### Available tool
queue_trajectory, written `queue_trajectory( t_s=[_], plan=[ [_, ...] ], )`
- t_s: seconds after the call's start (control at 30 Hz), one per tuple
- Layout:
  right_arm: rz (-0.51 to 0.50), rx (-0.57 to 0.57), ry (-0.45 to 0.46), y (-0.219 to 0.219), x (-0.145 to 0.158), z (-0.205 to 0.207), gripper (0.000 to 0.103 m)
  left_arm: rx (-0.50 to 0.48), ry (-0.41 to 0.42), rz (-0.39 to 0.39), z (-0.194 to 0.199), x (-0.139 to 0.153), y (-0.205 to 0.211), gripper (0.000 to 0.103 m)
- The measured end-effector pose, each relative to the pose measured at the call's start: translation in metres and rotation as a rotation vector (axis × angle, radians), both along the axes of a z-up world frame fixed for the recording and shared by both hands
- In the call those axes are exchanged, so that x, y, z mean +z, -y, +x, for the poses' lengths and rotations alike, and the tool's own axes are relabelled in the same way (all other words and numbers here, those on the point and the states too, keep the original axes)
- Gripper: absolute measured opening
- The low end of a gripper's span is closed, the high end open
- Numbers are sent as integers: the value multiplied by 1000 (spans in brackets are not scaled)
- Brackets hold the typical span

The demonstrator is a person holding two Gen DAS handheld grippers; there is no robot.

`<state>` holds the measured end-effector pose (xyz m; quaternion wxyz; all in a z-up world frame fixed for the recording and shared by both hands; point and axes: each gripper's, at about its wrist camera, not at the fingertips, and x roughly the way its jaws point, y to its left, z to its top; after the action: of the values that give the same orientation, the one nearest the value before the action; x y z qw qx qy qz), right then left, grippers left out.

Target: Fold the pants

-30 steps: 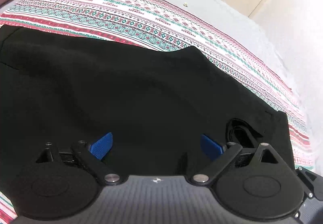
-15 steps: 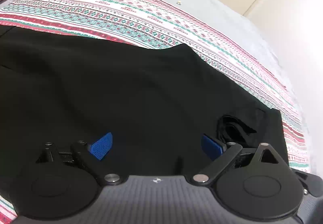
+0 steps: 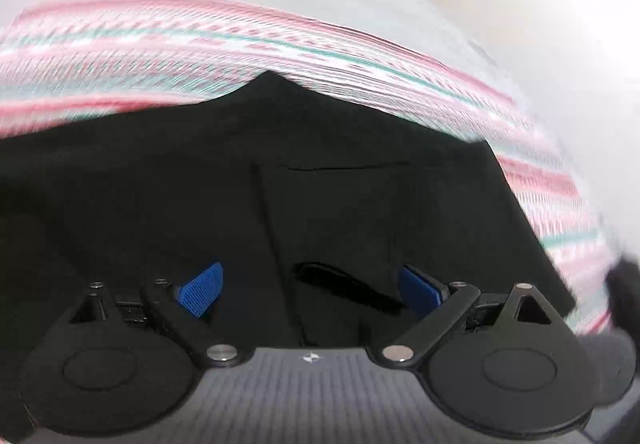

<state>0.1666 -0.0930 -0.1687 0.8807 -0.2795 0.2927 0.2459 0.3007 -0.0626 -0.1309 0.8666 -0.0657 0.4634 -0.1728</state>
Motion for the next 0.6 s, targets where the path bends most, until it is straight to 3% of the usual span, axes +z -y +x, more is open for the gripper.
queue_trajectory(
  t_s=[0.1,0.2,0.27,0.43,0.6],
  plan=[
    [-6,4,-12,-1,-3,0,4,-111,16,142,-7,-6,20,103],
    [-31,16,-5,-6,-5,-1,5,-116,26,303,-7,-21,32,103],
    [-51,21,-2,-11,-9,-5,5,-114,40,344,-2,-26,33,103],
    [-68,23,9,-18,-11,-17,5,25,108,358,24,-17,16,103],
    [-58,19,9,-12,-11,-16,5,280,39,171,54,-11,-39,103]
  ],
)
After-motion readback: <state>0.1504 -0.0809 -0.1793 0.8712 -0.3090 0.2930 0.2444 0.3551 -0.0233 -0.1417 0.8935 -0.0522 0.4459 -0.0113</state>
